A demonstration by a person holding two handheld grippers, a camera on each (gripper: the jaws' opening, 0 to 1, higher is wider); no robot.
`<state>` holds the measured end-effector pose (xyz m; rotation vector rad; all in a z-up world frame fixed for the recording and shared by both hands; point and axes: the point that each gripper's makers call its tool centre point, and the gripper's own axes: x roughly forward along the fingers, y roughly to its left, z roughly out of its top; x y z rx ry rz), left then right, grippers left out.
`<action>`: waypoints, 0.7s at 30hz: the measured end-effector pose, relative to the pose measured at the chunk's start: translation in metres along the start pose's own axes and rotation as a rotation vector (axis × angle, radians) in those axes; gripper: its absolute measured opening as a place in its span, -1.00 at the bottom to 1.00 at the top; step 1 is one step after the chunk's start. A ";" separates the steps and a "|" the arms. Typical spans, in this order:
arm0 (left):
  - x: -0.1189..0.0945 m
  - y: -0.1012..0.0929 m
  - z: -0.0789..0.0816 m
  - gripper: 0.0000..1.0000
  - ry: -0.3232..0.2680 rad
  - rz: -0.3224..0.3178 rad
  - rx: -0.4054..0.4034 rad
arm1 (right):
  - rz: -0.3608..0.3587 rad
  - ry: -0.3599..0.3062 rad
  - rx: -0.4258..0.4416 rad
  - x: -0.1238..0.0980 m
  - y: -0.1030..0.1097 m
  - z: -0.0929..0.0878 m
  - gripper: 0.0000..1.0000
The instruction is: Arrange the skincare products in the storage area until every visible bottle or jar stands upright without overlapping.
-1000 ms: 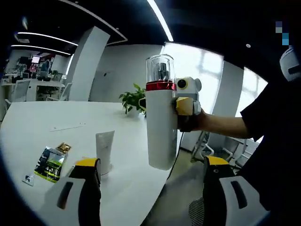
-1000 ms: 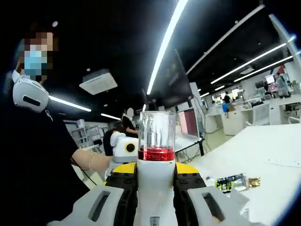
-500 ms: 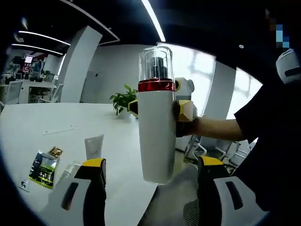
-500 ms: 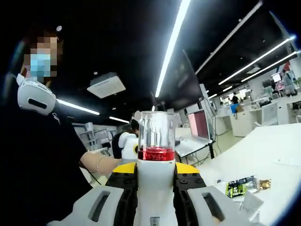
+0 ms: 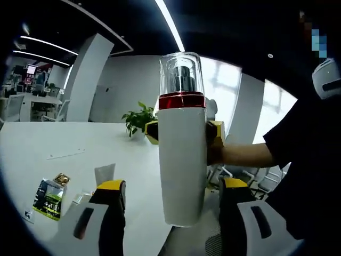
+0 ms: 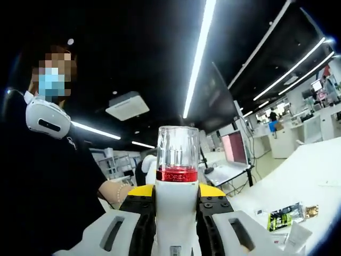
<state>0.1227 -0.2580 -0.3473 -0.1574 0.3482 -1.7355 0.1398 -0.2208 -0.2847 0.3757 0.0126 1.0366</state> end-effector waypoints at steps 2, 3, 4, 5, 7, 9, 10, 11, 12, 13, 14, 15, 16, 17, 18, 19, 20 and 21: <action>-0.001 -0.001 0.003 0.21 -0.009 0.001 0.001 | 0.008 -0.006 0.002 0.001 0.001 0.001 -0.64; -0.001 -0.001 0.004 0.18 -0.015 0.004 0.000 | 0.009 -0.008 0.003 0.001 0.002 0.001 -0.64; -0.001 -0.001 0.005 0.17 -0.021 0.004 0.001 | 0.012 -0.010 0.002 0.002 0.002 0.001 -0.64; -0.001 -0.001 0.006 0.15 -0.023 0.005 0.005 | 0.013 -0.012 0.004 0.002 0.002 0.001 -0.64; -0.002 -0.002 0.006 0.10 -0.021 0.009 0.014 | 0.018 -0.015 0.009 0.003 0.002 0.001 -0.64; -0.002 -0.001 0.006 0.06 -0.019 0.011 0.014 | 0.026 -0.018 0.009 0.003 0.003 0.002 -0.64; -0.002 -0.001 0.007 0.04 -0.021 0.010 0.013 | 0.033 -0.017 0.009 0.004 0.004 0.002 -0.64; -0.003 -0.001 0.007 0.01 -0.023 0.011 0.011 | 0.037 -0.017 0.008 0.004 0.005 0.002 -0.64; -0.003 -0.001 0.008 -0.01 -0.024 0.012 0.011 | 0.039 -0.018 0.007 0.005 0.006 0.003 -0.64; -0.004 0.000 0.008 -0.01 -0.027 0.014 0.015 | 0.043 -0.019 0.005 0.005 0.007 0.003 -0.64; -0.004 0.000 0.009 -0.03 -0.030 0.014 0.015 | 0.043 -0.021 0.004 0.005 0.007 0.003 -0.64; -0.004 -0.001 0.010 -0.04 -0.031 0.012 0.019 | 0.044 -0.024 0.007 0.005 0.007 0.004 -0.64; -0.004 -0.002 0.011 -0.05 -0.037 0.008 0.031 | 0.044 -0.026 0.008 0.005 0.007 0.004 -0.64; -0.004 -0.002 0.011 -0.06 -0.037 0.007 0.032 | 0.046 -0.030 0.009 0.004 0.007 0.005 -0.64; -0.004 -0.003 0.011 -0.08 -0.036 0.007 0.034 | 0.046 -0.030 0.010 0.004 0.007 0.005 -0.63; -0.003 -0.003 0.011 -0.10 -0.035 0.009 0.036 | 0.044 -0.029 0.005 0.004 0.007 0.005 -0.63; -0.003 -0.005 0.011 -0.13 -0.034 0.008 0.047 | 0.044 -0.029 0.004 0.004 0.007 0.005 -0.63; -0.002 -0.007 0.011 -0.17 -0.034 0.004 0.054 | 0.044 -0.028 0.003 0.004 0.007 0.005 -0.63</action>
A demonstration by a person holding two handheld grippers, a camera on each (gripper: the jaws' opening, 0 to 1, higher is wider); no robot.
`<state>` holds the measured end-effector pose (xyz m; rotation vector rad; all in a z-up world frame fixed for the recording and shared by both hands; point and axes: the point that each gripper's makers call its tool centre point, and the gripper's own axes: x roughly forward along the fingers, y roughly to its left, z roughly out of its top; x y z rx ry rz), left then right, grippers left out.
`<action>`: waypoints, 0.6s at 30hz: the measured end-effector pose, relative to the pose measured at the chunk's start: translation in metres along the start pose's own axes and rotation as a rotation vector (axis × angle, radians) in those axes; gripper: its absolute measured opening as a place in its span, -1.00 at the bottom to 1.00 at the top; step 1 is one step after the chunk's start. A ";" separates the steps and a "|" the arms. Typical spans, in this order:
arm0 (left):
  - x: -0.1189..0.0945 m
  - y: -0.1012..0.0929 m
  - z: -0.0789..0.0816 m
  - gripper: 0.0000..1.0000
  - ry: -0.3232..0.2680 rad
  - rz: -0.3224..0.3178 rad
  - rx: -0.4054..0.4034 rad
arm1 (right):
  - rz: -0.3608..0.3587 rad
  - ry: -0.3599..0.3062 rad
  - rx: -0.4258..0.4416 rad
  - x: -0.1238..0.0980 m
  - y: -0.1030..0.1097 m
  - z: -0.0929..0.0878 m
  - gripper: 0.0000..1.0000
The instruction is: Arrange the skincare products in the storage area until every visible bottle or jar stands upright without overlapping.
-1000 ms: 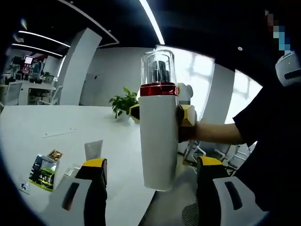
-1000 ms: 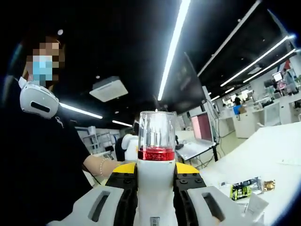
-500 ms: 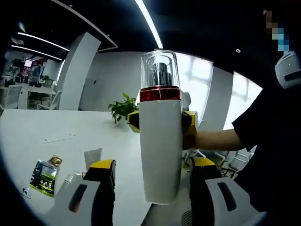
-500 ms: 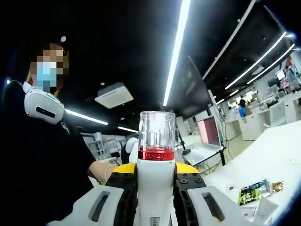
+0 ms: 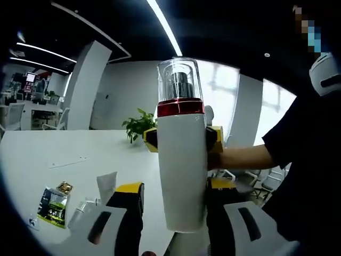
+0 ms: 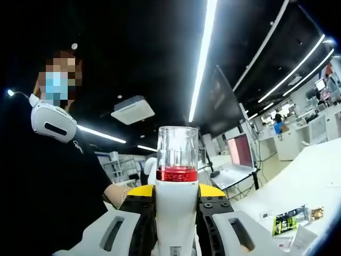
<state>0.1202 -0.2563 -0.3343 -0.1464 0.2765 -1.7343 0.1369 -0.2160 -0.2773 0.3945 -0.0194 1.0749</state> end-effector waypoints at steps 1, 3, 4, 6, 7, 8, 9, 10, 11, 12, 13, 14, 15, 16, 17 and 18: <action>0.001 -0.001 0.000 -0.21 0.001 -0.002 0.006 | -0.002 0.002 0.000 0.000 -0.001 0.000 -0.63; 0.002 -0.005 0.000 -0.33 0.008 -0.006 0.031 | -0.009 0.002 -0.003 -0.002 -0.002 0.000 -0.63; 0.004 -0.007 0.000 -0.35 0.012 -0.006 0.057 | -0.014 0.002 -0.002 -0.002 -0.003 0.000 -0.63; 0.004 -0.005 -0.001 -0.35 0.016 0.010 0.063 | -0.016 0.004 -0.001 -0.004 -0.005 -0.001 -0.63; 0.004 -0.005 -0.001 -0.35 0.016 0.008 0.064 | -0.019 0.005 0.001 -0.004 -0.005 -0.002 -0.63; 0.004 -0.004 -0.002 -0.35 0.017 0.010 0.060 | -0.022 0.006 0.003 -0.004 -0.005 -0.003 -0.63; 0.004 -0.004 -0.003 -0.36 0.018 0.011 0.060 | -0.023 0.009 0.002 -0.005 -0.006 -0.003 -0.63; 0.005 -0.004 -0.004 -0.36 0.020 0.016 0.059 | -0.025 0.010 0.001 -0.005 -0.006 -0.004 -0.63; 0.005 -0.005 -0.004 -0.36 0.021 0.019 0.060 | -0.024 0.012 -0.001 -0.005 -0.006 -0.005 -0.63; 0.005 -0.006 -0.005 -0.36 0.024 0.023 0.068 | -0.023 0.013 -0.003 -0.005 -0.005 -0.005 -0.63; 0.005 -0.006 -0.005 -0.37 0.026 0.028 0.072 | -0.022 0.015 -0.005 -0.005 -0.005 -0.005 -0.62; 0.005 -0.006 -0.005 -0.39 0.029 0.026 0.072 | -0.020 0.017 -0.015 -0.005 -0.004 -0.006 -0.62; 0.005 -0.006 -0.006 -0.41 0.029 0.028 0.061 | -0.019 0.019 -0.028 -0.005 -0.003 -0.005 -0.62; 0.004 -0.006 -0.006 -0.42 0.028 0.029 0.056 | -0.021 0.020 -0.028 -0.005 -0.004 -0.005 -0.62; 0.003 -0.005 -0.004 -0.43 0.023 0.040 0.048 | -0.024 0.020 -0.030 -0.005 -0.004 -0.004 -0.62; 0.003 -0.004 -0.004 -0.43 0.019 0.045 0.048 | -0.024 0.020 -0.031 -0.005 -0.005 -0.003 -0.61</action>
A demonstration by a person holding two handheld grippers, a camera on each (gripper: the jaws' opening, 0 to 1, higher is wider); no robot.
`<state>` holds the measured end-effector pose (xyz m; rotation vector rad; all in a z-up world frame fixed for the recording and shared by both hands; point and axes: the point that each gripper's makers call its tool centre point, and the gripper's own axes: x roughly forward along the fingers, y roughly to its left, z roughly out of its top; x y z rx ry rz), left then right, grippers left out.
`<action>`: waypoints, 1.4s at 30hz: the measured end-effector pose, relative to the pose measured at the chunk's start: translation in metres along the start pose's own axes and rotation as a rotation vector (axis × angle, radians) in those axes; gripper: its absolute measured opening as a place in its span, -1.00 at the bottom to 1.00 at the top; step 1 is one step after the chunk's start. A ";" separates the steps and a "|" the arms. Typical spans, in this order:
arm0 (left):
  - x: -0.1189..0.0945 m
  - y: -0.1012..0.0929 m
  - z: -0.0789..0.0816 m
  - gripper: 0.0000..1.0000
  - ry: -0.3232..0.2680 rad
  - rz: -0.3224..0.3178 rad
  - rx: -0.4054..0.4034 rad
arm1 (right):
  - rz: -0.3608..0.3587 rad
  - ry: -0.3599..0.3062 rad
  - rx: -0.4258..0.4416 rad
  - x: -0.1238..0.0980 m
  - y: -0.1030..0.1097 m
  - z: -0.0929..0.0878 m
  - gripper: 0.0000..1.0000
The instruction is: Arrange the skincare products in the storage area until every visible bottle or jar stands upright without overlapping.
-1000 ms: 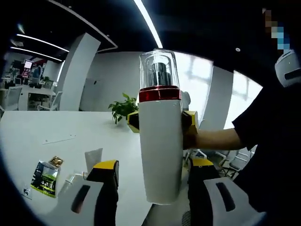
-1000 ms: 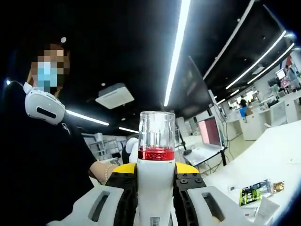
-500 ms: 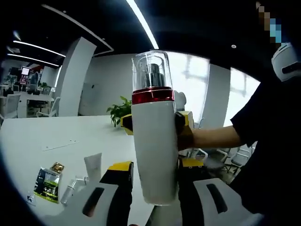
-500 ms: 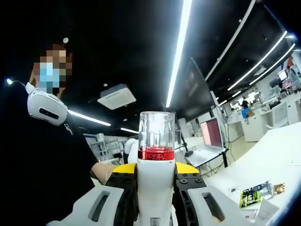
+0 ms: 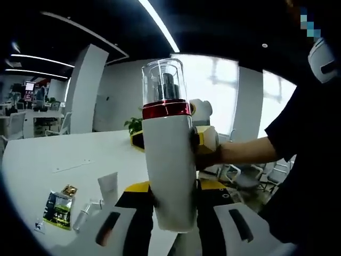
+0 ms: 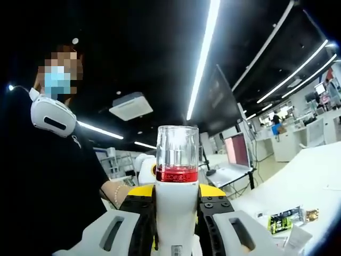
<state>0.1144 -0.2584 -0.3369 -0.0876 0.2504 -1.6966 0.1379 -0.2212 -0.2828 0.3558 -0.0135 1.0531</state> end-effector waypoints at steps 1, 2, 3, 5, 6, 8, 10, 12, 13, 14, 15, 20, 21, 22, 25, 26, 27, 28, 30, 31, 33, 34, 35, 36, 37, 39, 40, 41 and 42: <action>0.000 0.000 0.001 -0.44 0.000 0.010 -0.002 | -0.003 0.001 0.003 0.001 -0.001 0.001 -0.61; 0.001 0.001 0.001 -0.44 0.000 0.019 -0.001 | -0.007 0.003 0.003 0.001 -0.002 0.001 -0.60; 0.001 0.004 0.001 -0.44 0.004 0.041 0.008 | -0.021 0.011 -0.002 0.002 -0.004 0.001 -0.60; -0.001 0.012 0.000 -0.44 0.017 0.083 0.027 | -0.073 0.038 -0.008 0.003 -0.009 -0.001 -0.59; -0.001 0.014 -0.001 -0.45 0.020 0.097 0.037 | -0.099 0.039 0.006 0.004 -0.012 -0.002 -0.58; -0.003 0.021 -0.001 -0.45 0.020 0.129 0.032 | -0.170 0.045 0.046 0.003 -0.019 -0.003 -0.56; -0.005 0.032 -0.001 -0.45 0.015 0.188 0.036 | -0.247 0.042 0.063 0.000 -0.027 -0.003 -0.54; -0.008 0.039 -0.002 -0.45 0.028 0.231 0.046 | -0.299 0.054 0.056 -0.001 -0.030 -0.004 -0.54; -0.008 0.041 -0.003 -0.45 0.033 0.248 0.059 | -0.323 0.067 0.042 -0.001 -0.032 -0.005 -0.54; -0.008 0.044 -0.003 -0.45 0.036 0.267 0.066 | -0.358 0.077 0.027 -0.001 -0.033 -0.004 -0.54; -0.009 0.045 -0.002 -0.45 0.032 0.273 0.067 | -0.379 0.077 0.020 0.000 -0.034 -0.004 -0.54; -0.005 0.047 0.003 -0.45 0.028 0.349 0.120 | -0.519 0.021 0.061 0.000 -0.043 0.003 -0.49; -0.005 0.047 0.003 -0.45 0.029 0.354 0.123 | -0.542 0.012 0.063 0.000 -0.044 0.004 -0.48; -0.005 0.049 0.005 -0.45 0.029 0.372 0.135 | -0.551 0.011 0.052 0.001 -0.044 0.005 -0.47; -0.003 0.049 0.007 -0.45 0.038 0.414 0.165 | -0.633 0.025 0.003 0.000 -0.048 0.007 -0.47; -0.003 0.050 0.008 -0.46 0.033 0.428 0.168 | -0.653 0.023 -0.012 0.000 -0.050 0.008 -0.48; -0.002 0.051 0.009 -0.46 0.029 0.437 0.166 | -0.677 0.011 -0.014 0.001 -0.050 0.009 -0.48; -0.002 0.052 0.010 -0.45 0.025 0.446 0.163 | -0.682 0.005 -0.012 0.001 -0.050 0.009 -0.47; -0.003 0.055 0.012 -0.46 0.009 0.463 0.145 | -0.715 -0.004 -0.033 0.001 -0.052 0.011 -0.46; -0.002 0.056 0.012 -0.46 0.006 0.469 0.141 | -0.730 -0.004 -0.037 0.002 -0.052 0.011 -0.46; 0.000 0.056 0.012 -0.45 0.003 0.481 0.138 | -0.761 0.004 -0.049 0.000 -0.056 0.011 -0.47; 0.000 0.056 0.012 -0.45 0.003 0.486 0.137 | -0.774 0.011 -0.062 -0.001 -0.057 0.011 -0.49; 0.001 0.056 0.012 -0.45 0.004 0.491 0.139 | -0.785 0.013 -0.070 -0.002 -0.059 0.011 -0.50; 0.001 0.055 0.012 -0.45 0.004 0.500 0.145 | -0.799 0.003 -0.066 -0.002 -0.059 0.011 -0.50; 0.002 0.056 0.013 -0.45 0.004 0.507 0.148 | -0.813 -0.008 -0.074 -0.003 -0.060 0.012 -0.51; 0.002 0.057 0.015 -0.45 0.011 0.539 0.169 | -0.848 -0.020 -0.095 -0.003 -0.060 0.013 -0.50; 0.002 0.057 0.015 -0.45 0.016 0.549 0.184 | -0.871 -0.023 -0.108 -0.004 -0.060 0.014 -0.49; 0.003 0.056 0.016 -0.45 0.016 0.555 0.193 | -0.884 -0.027 -0.120 -0.004 -0.060 0.015 -0.49; 0.003 0.056 0.017 -0.45 0.014 0.562 0.199 | -0.892 -0.027 -0.128 -0.004 -0.060 0.015 -0.49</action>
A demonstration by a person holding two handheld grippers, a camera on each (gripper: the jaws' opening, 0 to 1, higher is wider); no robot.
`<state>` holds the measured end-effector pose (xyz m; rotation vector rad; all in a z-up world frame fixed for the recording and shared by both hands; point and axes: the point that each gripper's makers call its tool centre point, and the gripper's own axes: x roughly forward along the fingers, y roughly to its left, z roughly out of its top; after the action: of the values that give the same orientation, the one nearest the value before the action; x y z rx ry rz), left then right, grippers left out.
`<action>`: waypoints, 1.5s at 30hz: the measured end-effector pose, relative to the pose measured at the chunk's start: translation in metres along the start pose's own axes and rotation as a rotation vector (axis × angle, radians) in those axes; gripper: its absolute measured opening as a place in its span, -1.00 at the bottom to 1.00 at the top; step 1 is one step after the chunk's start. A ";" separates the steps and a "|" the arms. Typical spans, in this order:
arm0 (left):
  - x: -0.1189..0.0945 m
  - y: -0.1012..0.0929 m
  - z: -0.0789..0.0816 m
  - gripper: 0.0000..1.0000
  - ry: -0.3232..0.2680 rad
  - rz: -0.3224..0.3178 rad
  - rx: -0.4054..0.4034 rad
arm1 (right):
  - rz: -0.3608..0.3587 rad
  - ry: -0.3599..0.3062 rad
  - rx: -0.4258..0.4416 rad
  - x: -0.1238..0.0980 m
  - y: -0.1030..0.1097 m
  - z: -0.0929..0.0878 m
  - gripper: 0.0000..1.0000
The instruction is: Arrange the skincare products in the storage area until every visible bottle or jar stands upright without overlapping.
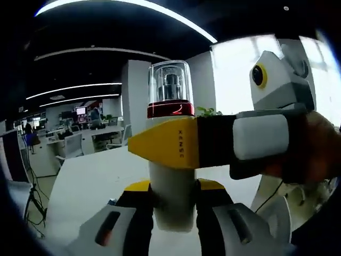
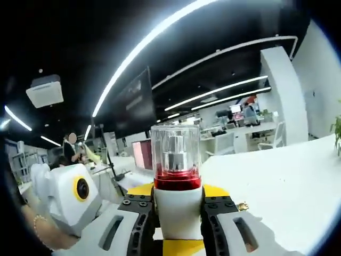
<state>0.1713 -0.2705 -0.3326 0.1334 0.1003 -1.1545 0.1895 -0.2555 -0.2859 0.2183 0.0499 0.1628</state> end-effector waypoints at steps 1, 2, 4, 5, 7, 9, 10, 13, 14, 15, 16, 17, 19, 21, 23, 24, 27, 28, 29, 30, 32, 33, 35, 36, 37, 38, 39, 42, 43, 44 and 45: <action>0.001 0.000 0.000 -0.45 0.002 0.001 0.001 | -0.015 0.001 -0.011 0.000 -0.003 0.000 -0.51; 0.001 -0.001 0.000 -0.45 0.002 0.001 0.002 | -0.020 -0.003 -0.001 0.000 -0.004 0.001 -0.51; 0.002 0.000 0.000 -0.45 0.004 0.002 0.005 | -0.029 -0.011 0.000 -0.001 -0.006 0.001 -0.51; 0.003 0.000 0.000 -0.45 0.006 0.001 0.006 | -0.034 -0.012 0.000 -0.001 -0.007 0.001 -0.51; 0.003 -0.001 -0.001 -0.45 0.008 -0.003 0.007 | -0.046 -0.014 -0.001 -0.002 -0.008 0.001 -0.52; 0.003 -0.002 -0.001 -0.45 0.011 -0.005 0.007 | -0.052 -0.009 0.000 -0.002 -0.009 0.001 -0.54; 0.003 -0.002 -0.002 -0.45 0.012 -0.006 0.007 | -0.052 -0.006 -0.002 -0.002 -0.009 0.000 -0.55; 0.003 -0.002 -0.003 -0.45 0.015 -0.008 0.000 | -0.054 0.001 -0.009 -0.002 -0.009 0.000 -0.56; 0.002 -0.002 -0.002 -0.45 0.013 -0.008 0.000 | -0.056 -0.004 -0.006 -0.002 -0.010 0.000 -0.56; 0.002 -0.002 -0.002 -0.45 0.012 -0.009 0.001 | -0.055 -0.009 -0.002 -0.002 -0.009 0.001 -0.56; 0.002 -0.002 0.000 -0.45 0.010 -0.008 0.011 | -0.053 -0.016 0.002 -0.003 -0.009 0.002 -0.56; 0.001 -0.002 0.001 -0.45 0.009 -0.008 0.012 | -0.051 -0.024 0.002 -0.003 -0.009 0.003 -0.57; 0.001 -0.001 0.003 -0.45 0.002 -0.009 0.013 | -0.054 -0.043 -0.003 -0.003 -0.010 0.006 -0.57; 0.002 0.000 0.004 -0.45 -0.001 -0.007 0.013 | -0.052 -0.053 -0.018 -0.004 -0.010 0.009 -0.58; 0.001 0.000 0.005 -0.45 -0.003 -0.005 0.012 | -0.050 -0.052 -0.019 -0.004 -0.009 0.009 -0.58; 0.001 0.001 0.005 -0.45 -0.003 -0.005 0.012 | -0.043 -0.051 -0.023 -0.004 -0.009 0.009 -0.58; 0.001 -0.001 0.006 -0.44 -0.006 -0.009 0.016 | -0.031 -0.050 -0.018 -0.004 -0.008 0.009 -0.58; 0.001 -0.002 0.006 -0.44 -0.006 -0.015 0.017 | -0.027 -0.050 -0.009 -0.004 -0.009 0.009 -0.59; 0.001 -0.002 0.006 -0.44 -0.008 -0.018 0.021 | -0.029 -0.053 -0.002 -0.006 -0.011 0.010 -0.59; 0.001 -0.004 0.007 -0.43 -0.016 -0.030 0.027 | -0.025 -0.053 0.008 -0.008 -0.013 0.011 -0.59; 0.001 -0.004 0.008 -0.43 -0.021 -0.040 0.028 | -0.017 -0.053 0.020 -0.006 -0.012 0.010 -0.59; 0.002 -0.004 0.008 -0.42 -0.021 -0.044 0.034 | -0.012 -0.051 0.018 -0.006 -0.013 0.010 -0.59; 0.002 -0.005 0.007 -0.41 -0.023 -0.049 0.036 | -0.002 -0.043 0.009 -0.006 -0.011 0.009 -0.59; 0.002 -0.006 0.008 -0.40 -0.026 -0.059 0.034 | 0.001 -0.041 0.004 -0.006 -0.011 0.009 -0.59; 0.002 -0.007 0.008 -0.40 -0.027 -0.064 0.027 | 0.006 -0.038 0.002 -0.006 -0.011 0.008 -0.59; 0.002 -0.007 0.008 -0.40 -0.029 -0.070 0.025 | 0.010 -0.037 0.000 -0.006 -0.011 0.008 -0.59; 0.001 -0.007 0.008 -0.40 -0.033 -0.077 0.025 | 0.015 -0.036 -0.003 -0.007 -0.010 0.008 -0.59; 0.001 -0.008 0.010 -0.39 -0.039 -0.092 0.023 | 0.045 -0.031 -0.015 -0.007 -0.006 0.008 -0.59; 0.001 -0.009 0.010 -0.39 -0.042 -0.099 0.025 | 0.054 -0.029 -0.019 -0.007 -0.006 0.008 -0.59; 0.000 -0.009 0.010 -0.39 -0.043 -0.110 0.021 | 0.079 -0.022 -0.027 -0.008 -0.003 0.007 -0.59; -0.001 -0.009 0.010 -0.39 -0.045 -0.123 0.014 | 0.100 -0.015 -0.030 -0.008 -0.002 0.006 -0.59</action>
<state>0.1628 -0.2749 -0.3236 0.1149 0.0614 -1.2804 0.1822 -0.2603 -0.2798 0.1921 0.0212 0.2612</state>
